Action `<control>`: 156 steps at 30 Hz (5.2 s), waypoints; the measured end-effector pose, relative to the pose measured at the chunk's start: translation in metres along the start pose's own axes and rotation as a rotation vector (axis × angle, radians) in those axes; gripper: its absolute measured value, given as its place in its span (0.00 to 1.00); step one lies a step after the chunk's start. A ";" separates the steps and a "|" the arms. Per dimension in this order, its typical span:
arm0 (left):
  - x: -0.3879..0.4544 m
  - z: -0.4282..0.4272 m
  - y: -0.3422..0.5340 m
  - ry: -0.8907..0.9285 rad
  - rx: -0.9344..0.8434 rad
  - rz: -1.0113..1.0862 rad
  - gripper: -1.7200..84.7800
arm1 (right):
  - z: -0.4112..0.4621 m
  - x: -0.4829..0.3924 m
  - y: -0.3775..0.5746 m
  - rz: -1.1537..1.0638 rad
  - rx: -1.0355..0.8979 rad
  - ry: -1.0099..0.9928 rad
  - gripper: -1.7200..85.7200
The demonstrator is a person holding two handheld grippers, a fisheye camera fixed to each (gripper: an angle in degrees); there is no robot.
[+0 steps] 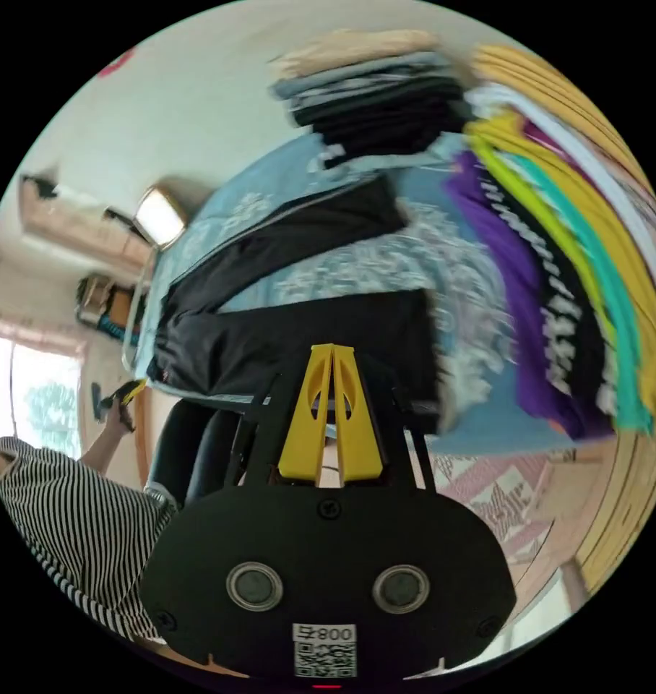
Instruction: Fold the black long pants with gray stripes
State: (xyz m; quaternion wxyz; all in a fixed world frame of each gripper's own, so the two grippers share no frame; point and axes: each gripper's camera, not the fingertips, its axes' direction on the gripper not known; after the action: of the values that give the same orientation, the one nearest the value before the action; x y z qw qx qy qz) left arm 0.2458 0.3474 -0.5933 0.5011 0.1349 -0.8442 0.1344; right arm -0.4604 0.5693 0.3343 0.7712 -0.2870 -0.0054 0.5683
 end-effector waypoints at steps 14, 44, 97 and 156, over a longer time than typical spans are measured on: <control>-0.173 -0.059 -0.044 0.157 0.069 -0.244 0.06 | 0.302 -0.340 -0.021 -0.761 -0.415 0.199 0.02; -0.096 -0.046 -0.357 -0.079 -0.016 0.204 0.09 | 0.471 -0.423 -0.279 -0.616 -0.179 0.070 0.06; -0.037 -0.064 -0.276 -0.025 0.017 0.198 0.03 | 0.685 -0.581 -0.143 -0.841 -0.478 -0.229 0.03; 0.300 0.073 -0.563 -0.386 -0.226 0.808 0.10 | 0.639 -0.618 -0.392 -0.974 -0.198 0.344 0.05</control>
State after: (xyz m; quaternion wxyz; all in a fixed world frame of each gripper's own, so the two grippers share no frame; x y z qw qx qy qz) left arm 0.2524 -0.2293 -0.3104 0.2537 -0.2381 -0.9163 0.1983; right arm -0.5501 0.2306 1.2404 0.9049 -0.4118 -0.0653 0.0855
